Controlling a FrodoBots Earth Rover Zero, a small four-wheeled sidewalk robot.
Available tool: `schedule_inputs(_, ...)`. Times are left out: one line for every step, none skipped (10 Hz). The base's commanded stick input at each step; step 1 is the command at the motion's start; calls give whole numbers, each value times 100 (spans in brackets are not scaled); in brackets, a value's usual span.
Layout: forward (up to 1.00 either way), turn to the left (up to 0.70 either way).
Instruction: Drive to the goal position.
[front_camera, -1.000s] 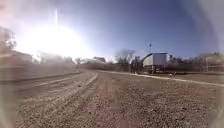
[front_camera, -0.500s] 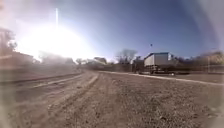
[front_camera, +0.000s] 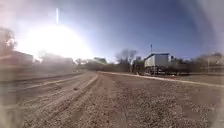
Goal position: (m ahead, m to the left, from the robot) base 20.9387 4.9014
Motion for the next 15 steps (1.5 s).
schedule_inputs(50, 0)
schedule_inputs(50, 0)
schedule_inputs(50, 0)
schedule_inputs(50, 0)
schedule_inputs(50, 0)
schedule_inputs(50, 0)
schedule_inputs(50, 0)
schedule_inputs(50, 0)
schedule_inputs(50, 0)
schedule_inputs(50, 0)
schedule_inputs(50, 0)
schedule_inputs(50, 0)
schedule_inputs(50, 0)
schedule_inputs(50, 0)
schedule_inputs(50, 0)
